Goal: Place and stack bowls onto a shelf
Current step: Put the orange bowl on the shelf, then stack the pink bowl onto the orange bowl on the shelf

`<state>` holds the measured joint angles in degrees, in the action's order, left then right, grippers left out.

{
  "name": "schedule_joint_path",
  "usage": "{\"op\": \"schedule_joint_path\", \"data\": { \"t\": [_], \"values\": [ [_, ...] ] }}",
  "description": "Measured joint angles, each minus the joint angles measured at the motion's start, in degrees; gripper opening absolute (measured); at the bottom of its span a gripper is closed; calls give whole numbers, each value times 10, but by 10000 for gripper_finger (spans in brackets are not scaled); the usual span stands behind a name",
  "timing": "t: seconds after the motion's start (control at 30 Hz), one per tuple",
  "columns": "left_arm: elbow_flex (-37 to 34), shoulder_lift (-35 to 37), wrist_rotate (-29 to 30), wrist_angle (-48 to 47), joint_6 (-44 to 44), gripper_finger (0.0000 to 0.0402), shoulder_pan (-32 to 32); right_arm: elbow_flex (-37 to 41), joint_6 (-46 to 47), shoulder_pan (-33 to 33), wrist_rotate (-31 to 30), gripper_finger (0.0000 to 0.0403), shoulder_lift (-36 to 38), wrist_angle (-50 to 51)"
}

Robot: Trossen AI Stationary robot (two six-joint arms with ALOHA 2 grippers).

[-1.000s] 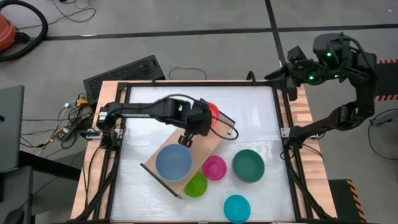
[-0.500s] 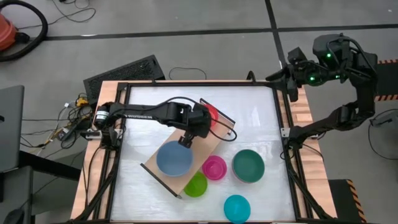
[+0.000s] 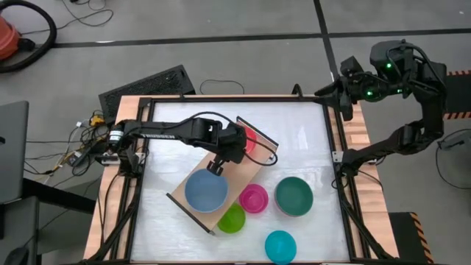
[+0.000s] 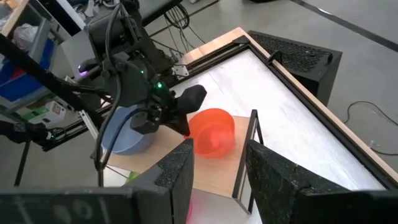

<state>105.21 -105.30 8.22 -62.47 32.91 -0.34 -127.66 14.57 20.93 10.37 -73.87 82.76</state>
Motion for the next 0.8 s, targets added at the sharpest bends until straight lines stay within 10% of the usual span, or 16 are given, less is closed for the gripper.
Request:
{"op": "schedule_joint_path", "data": {
  "t": [0.43, 0.8],
  "values": [
    [11, 0, 36, -21, 7, 105, 9, 6, 2, -2, 0, 168, 0, 50],
    [240, 0, 60, -117, -63, 139, 4, 180, 110, -177, -20, 168, 10, 59]
  ]
}}
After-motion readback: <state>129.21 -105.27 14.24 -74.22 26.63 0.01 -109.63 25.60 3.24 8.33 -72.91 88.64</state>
